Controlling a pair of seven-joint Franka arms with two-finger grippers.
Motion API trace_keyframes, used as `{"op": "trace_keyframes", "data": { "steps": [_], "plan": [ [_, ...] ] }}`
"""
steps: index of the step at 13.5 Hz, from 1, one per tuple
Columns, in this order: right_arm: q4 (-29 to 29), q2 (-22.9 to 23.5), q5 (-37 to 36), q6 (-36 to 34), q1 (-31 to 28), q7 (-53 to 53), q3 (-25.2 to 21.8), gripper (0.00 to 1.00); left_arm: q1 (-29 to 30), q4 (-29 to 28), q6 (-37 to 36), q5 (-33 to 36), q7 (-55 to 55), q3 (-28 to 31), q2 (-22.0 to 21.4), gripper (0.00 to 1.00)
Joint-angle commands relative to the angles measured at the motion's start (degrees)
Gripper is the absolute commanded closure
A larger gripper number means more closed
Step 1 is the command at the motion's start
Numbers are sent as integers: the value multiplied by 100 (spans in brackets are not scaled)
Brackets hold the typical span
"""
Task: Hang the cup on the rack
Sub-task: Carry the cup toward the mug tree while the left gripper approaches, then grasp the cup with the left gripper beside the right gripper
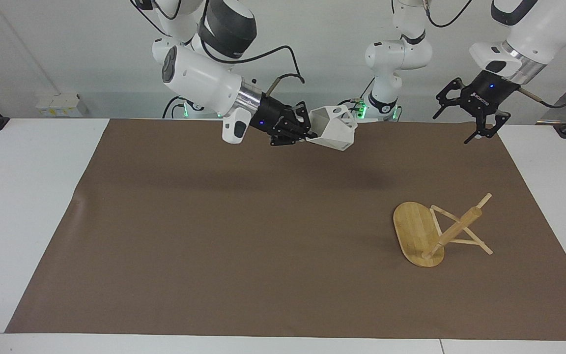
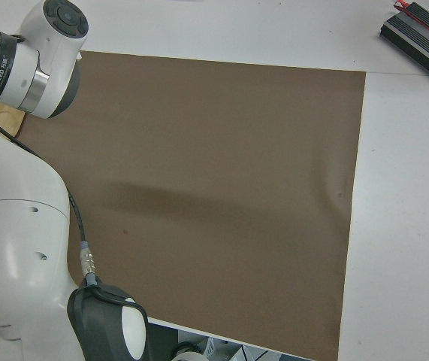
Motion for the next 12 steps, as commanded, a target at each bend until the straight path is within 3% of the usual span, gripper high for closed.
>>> {"op": "trace_keyframes", "data": {
  "steps": [1, 6, 12],
  "plan": [
    [51, 53, 264, 192, 188, 454, 11, 100, -243, -468, 262, -138, 301, 60, -309, 0],
    [51, 159, 668, 991, 531, 991, 11, 100, -542, -1382, 1711, -86, 231, -54, -626, 0],
    [51, 203, 607, 1071, 663, 1167, 11, 100, -578, -1304, 1407, -138, 643, -54, -608, 0]
  ]
}}
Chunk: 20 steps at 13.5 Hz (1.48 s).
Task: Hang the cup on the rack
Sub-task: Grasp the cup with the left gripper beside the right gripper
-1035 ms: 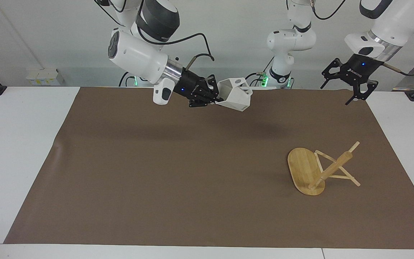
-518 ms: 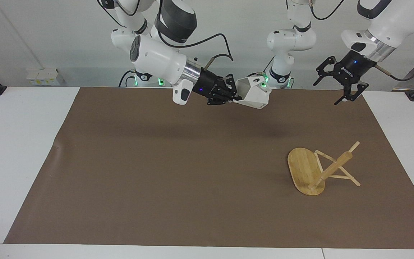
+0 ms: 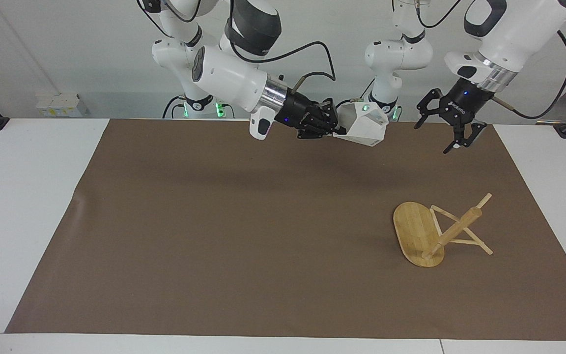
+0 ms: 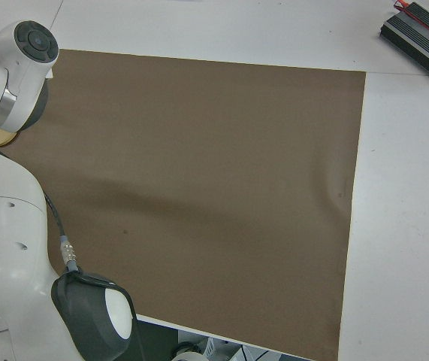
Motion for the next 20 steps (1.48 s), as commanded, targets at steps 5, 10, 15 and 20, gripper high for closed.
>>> {"op": "trace_keyframes", "data": {
  "steps": [5, 10, 15, 20],
  "plan": [
    [131, 204, 137, 605, 344, 380, 12, 100, -107, -53, -491, -422, 686, -5, -175, 0],
    [140, 204, 129, 545, 327, 380, 12, 100, -239, 97, -482, -817, 792, 13, -113, 0],
    [140, 213, 129, 536, 309, 371, 12, 100, -274, 500, -465, -844, 862, 4, 167, 0],
    [140, 213, 129, 510, 274, 363, 12, 100, -362, 1035, -622, -915, 871, -5, 729, 0]
  ]
}}
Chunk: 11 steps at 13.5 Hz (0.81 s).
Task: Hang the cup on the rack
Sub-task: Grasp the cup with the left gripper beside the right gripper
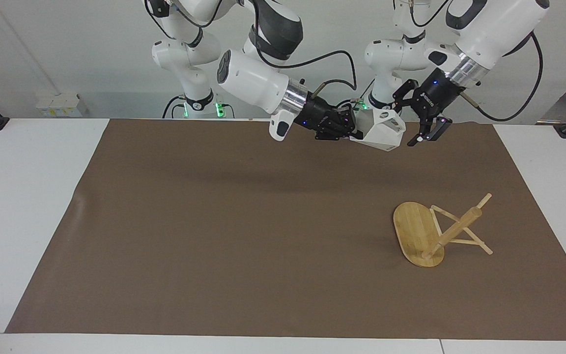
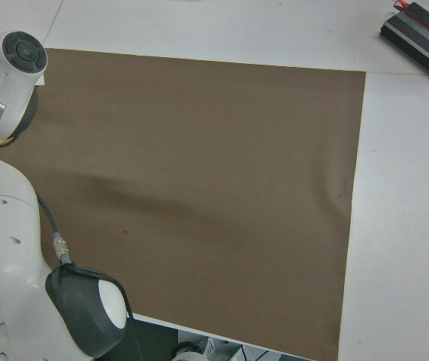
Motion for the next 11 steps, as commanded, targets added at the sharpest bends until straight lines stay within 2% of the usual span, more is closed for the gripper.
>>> {"op": "trace_keyframes", "data": {
  "steps": [1, 4, 11],
  "plan": [
    [127, 81, 126, -49, -61, 52, 30, 100, -23, 606, -282, -118, 120, 67, 449, 0],
    [127, 82, 135, -67, -61, 52, 30, 100, 48, 730, -379, -214, 199, 76, 520, 0],
    [127, 73, 135, -58, -61, 52, 30, 100, -189, 721, -634, -267, 340, 41, 467, 0]
  ]
}}
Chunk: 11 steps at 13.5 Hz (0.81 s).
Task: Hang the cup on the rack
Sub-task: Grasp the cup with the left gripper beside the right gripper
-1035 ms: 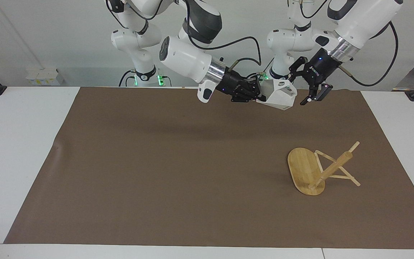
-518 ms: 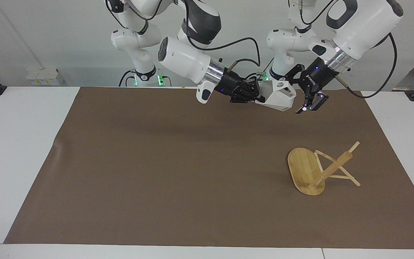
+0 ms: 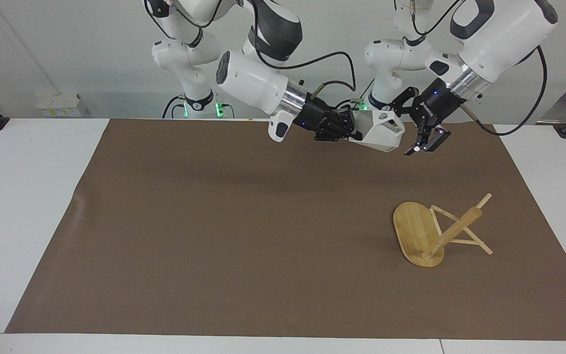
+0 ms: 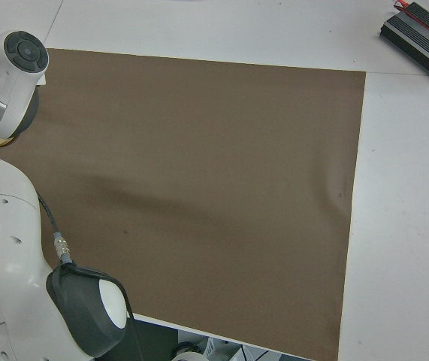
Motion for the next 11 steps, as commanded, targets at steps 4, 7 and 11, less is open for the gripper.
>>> {"op": "trace_keyframes", "data": {
  "steps": [4, 7, 11],
  "plan": [
    [124, 73, 135, -65, -65, 52, 36, 100, -154, 57, -179, -99, 87, 35, -19, 0],
    [124, 64, 135, -57, -65, 52, 27, 100, -207, 13, -258, -73, 35, 44, -63, 33],
    [124, 64, 135, -57, -65, 52, 36, 100, -207, 30, -232, -11, 61, 35, -72, 68]
  ]
}}
